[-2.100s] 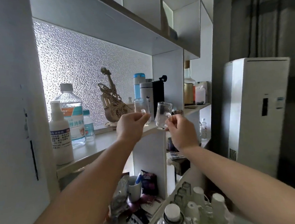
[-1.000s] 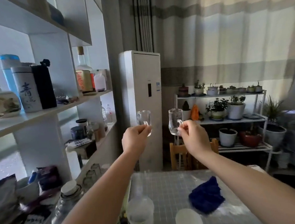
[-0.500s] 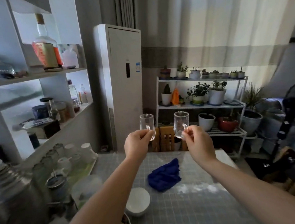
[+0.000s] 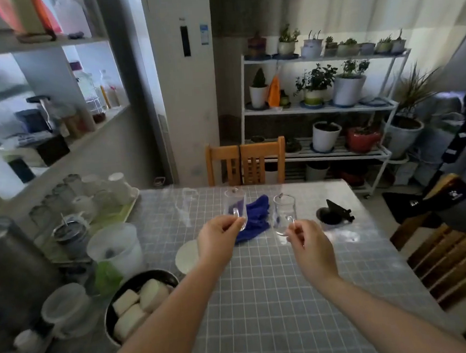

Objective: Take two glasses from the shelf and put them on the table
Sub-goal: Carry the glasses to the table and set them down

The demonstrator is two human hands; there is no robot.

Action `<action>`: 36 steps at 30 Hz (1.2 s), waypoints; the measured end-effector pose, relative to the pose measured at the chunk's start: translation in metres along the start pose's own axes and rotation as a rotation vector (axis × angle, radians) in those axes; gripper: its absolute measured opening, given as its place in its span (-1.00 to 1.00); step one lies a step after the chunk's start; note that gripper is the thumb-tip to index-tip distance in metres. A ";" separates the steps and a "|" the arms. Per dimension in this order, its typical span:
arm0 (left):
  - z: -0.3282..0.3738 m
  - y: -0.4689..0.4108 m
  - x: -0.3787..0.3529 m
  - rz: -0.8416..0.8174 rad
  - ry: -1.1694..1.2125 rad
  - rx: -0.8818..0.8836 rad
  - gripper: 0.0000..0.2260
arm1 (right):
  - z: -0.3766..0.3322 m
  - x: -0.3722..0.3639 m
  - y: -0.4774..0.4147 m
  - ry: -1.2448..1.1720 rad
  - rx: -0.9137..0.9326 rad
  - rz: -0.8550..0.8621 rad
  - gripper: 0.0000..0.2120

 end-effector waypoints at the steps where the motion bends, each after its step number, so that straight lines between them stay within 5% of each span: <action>1: -0.011 0.003 -0.002 0.004 0.001 0.008 -0.83 | 0.007 -0.008 0.007 -0.001 -0.016 -0.014 -0.94; 17: -0.178 0.045 -0.040 -0.002 -0.079 0.184 -0.88 | 0.088 -0.116 0.096 0.014 -0.167 -0.287 -0.95; 36: -0.232 0.080 -0.032 0.061 -0.026 0.241 -0.91 | 0.119 -0.147 0.137 -0.027 -0.269 -0.315 -0.95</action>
Point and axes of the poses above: each hand's wrist, its own y-axis away from the middle knuckle, its own x-axis out of the back of the hand, z = x × y, the point moved 9 cm from there along -y, towards the middle knuckle, and after that the axes turned 15 degrees about y, right-handed, at the moved point
